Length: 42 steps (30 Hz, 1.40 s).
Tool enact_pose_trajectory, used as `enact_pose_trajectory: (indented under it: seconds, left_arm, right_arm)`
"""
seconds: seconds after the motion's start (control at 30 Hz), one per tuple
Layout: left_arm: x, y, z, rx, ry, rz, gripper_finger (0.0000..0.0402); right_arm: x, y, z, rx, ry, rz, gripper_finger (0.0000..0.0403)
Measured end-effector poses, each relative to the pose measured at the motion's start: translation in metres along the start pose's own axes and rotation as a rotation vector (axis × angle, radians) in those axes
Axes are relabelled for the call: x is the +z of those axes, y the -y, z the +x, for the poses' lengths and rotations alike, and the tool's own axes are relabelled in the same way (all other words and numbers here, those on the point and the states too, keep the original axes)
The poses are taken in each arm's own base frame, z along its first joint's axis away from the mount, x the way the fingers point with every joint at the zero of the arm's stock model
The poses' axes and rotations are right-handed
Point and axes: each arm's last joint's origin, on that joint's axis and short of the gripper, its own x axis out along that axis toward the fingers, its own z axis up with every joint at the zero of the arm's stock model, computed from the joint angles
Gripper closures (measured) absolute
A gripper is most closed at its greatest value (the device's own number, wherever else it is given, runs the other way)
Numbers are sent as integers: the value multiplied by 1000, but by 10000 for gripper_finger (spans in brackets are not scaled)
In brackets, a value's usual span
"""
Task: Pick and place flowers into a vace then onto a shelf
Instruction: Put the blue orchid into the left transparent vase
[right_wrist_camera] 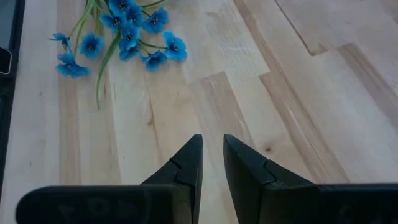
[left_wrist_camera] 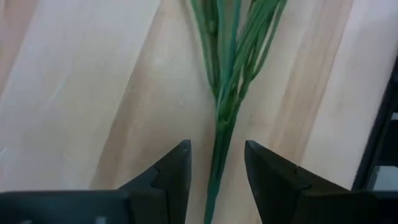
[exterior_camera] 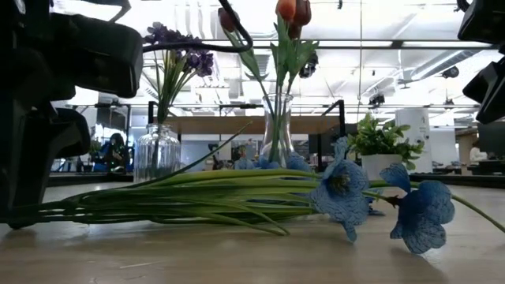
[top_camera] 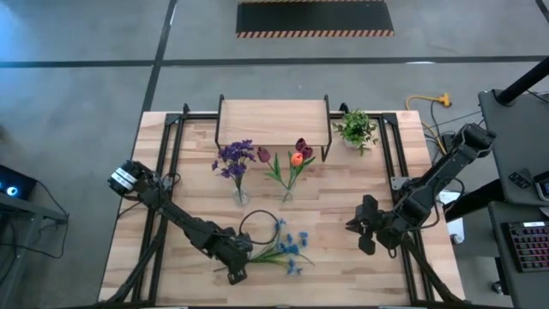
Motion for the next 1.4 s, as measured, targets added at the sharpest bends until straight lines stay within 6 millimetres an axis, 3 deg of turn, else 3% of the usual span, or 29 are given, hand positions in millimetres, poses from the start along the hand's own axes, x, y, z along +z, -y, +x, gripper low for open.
enact_pose_trajectory:
  seconds: [0.2, 0.6, 0.77, 1.4]
  left_arm:
    - [-1, -2, 0, 11, -18, 0, 283]
    - [-2, -3, 3, 22, -32, 2, 391]
    - [-1, -2, 2, 39, -1, 2, 396]
    - [42, 54, -57, 20, 557, 311, 401]
  right_arm:
    - [-1, 1, 0, -2, -1, -2, 346]
    - [-1, 1, 0, -3, -1, -3, 346]
    - [-1, 1, 0, -3, -1, -2, 346]
    - [-1, 1, 1, -3, -2, 0, 346]
